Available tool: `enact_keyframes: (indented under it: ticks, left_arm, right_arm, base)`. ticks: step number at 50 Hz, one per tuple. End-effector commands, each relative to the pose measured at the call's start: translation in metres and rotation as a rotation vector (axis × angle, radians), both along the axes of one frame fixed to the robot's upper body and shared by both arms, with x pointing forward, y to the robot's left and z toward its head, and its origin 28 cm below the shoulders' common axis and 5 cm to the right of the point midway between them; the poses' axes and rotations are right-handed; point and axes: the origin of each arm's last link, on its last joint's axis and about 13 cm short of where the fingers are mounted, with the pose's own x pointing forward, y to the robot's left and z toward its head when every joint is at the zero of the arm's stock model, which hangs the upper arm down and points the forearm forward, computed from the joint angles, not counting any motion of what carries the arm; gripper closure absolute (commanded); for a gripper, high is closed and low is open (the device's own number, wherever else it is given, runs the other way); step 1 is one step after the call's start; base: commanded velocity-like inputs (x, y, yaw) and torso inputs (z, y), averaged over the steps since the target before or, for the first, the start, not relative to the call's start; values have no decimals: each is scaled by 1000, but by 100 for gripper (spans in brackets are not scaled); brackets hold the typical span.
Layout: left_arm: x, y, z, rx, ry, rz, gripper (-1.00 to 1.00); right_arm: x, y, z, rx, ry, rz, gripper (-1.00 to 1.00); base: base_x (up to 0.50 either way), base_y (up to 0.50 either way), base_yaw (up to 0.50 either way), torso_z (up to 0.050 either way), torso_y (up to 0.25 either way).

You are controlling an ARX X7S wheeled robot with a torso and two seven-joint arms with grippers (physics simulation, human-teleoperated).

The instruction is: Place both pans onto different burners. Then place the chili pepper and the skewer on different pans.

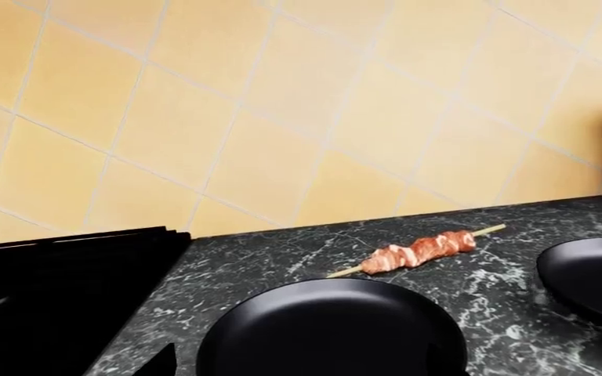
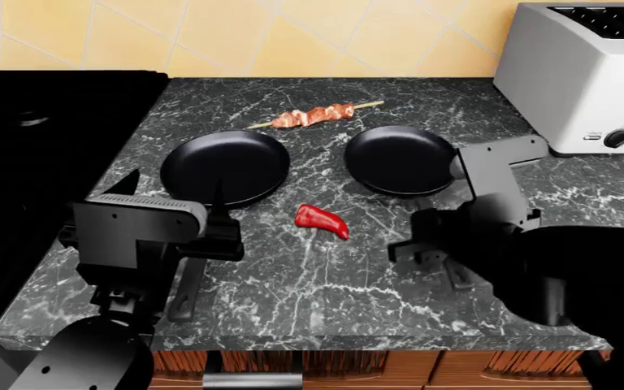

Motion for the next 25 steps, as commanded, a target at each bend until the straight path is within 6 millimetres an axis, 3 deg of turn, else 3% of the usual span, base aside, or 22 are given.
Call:
enact_keyframes:
  ticks: [1,12,25]
  left_arm:
    - [-1,0,1,4,0,1,-100]
    - [2,-3,18,70,54,-8,-100]
    - [0,-4,41,28,293,-77,-100]
  right_arm:
    - [-10,-4,22,-30,-135,-96,100]
    - [-16,-6,32,-28,-177,-95,100]
    - [-19,-8,39,-32,-194,-80,100]
  base:
    - [0,0,0,0,0]
    - [0,0,0,0,2]
    - [0,0,0,0,2]
